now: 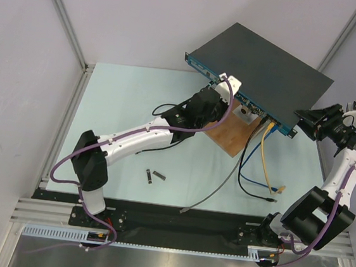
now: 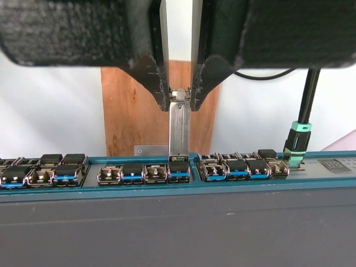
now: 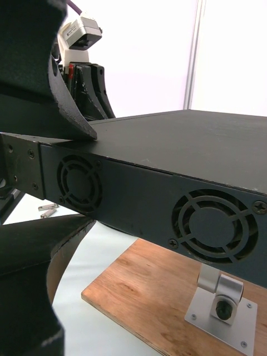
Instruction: Insert the plug into the switch port
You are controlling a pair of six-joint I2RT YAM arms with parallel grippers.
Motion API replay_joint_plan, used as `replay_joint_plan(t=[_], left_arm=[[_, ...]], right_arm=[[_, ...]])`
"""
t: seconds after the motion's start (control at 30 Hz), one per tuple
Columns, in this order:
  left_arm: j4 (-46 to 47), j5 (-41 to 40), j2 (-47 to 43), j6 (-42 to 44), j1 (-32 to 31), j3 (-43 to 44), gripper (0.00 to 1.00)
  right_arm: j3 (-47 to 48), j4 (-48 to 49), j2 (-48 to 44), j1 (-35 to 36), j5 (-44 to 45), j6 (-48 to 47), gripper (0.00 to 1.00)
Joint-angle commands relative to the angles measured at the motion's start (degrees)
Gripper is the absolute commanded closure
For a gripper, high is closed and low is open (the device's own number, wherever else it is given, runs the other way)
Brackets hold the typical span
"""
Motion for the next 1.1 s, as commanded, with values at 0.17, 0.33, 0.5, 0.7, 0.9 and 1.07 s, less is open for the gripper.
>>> replay_joint_plan(t=[0.17,0.33,0.5,0.7,0.9,1.07], left_arm=[[0.5,2.7,1.9,-2.2,0.4,2.9,1.00],[-0.2,2.1,2.2,-2.7,0.5,3.3,1.00],[-0.8,2.5,2.3,-2.8,0.5,3.4,1.00],[-0.9,2.8,1.7,-2.8,0.6,3.1,1.00],[-2.4,3.8,2.5,-3.7,1.5,7.2,1.00],[-7.6,7.4,5.3,-3.5,1.6,12.8,1.00]], right_arm=[[-0.4,4.6,-1.2,2.2,-2.6,-0.4,1.00],[-0.4,4.6,-1.3,2.3,-2.8,-0.2,1.00],[-0.5,4.8,-1.1,2.4,-2.6,-0.3,1.00],[-0.5,5.2,-1.2,2.5,-2.2,0.0,1.00],[-0.4,3.2,-1.5,2.7,-1.8,-3.0,1.00],[0.1,0.7,-1.6,3.1,-1.2,-7.0,1.00]])
